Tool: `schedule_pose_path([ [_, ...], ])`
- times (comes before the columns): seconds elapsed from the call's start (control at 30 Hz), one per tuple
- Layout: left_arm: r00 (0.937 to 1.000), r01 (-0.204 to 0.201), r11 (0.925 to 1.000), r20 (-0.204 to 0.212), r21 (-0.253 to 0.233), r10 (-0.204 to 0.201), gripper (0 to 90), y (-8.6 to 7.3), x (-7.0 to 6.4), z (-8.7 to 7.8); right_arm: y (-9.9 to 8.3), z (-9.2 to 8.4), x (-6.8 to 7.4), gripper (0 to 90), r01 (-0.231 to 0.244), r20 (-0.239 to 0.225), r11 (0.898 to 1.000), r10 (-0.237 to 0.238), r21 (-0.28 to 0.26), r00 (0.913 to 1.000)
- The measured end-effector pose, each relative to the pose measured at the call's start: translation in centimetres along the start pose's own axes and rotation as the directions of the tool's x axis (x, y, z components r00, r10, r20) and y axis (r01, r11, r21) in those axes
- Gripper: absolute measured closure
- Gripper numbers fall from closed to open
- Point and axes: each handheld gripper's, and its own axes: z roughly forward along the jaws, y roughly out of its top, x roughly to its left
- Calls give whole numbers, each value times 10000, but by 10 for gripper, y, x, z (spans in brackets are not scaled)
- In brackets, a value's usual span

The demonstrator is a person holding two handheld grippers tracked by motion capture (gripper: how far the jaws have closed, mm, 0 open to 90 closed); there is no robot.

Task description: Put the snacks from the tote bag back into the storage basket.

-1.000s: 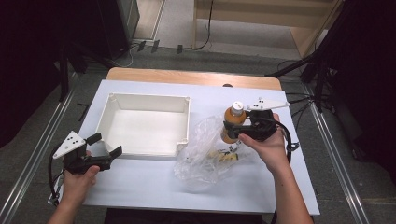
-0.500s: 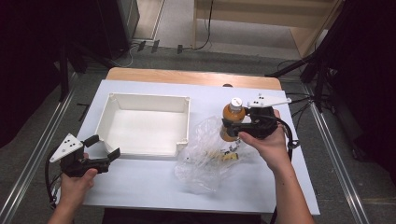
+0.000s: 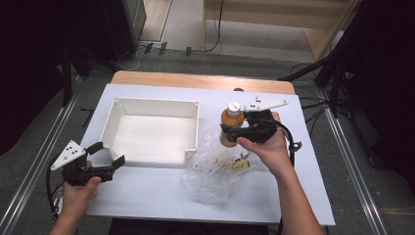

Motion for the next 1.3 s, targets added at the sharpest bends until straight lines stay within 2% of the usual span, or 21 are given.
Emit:
schedule_pose_path([
  [0.3,10000,95,9999,-5,-97,-95,18,2,5,0,3,8,3,311,33,-85,10000,-33,-19,10000],
  [0.5,10000,-13,10000,52,-7,13,18,1,3,0,7,12,4,311,45,-180,10000,-46,-75,9998],
  [0.77,10000,52,10000,36,-50,-52,18,1,3,-1,14,20,10,311,28,-198,9999,-30,-106,9998],
  [0.93,10000,-72,10000,60,14,72,18,2,2,1,17,23,13,311,100,-288,9998,-104,-167,9995],
  [1.3,9999,-58,10000,99,-1,58,18,1,0,1,25,28,20,311,296,-408,9995,-302,-142,9987],
])
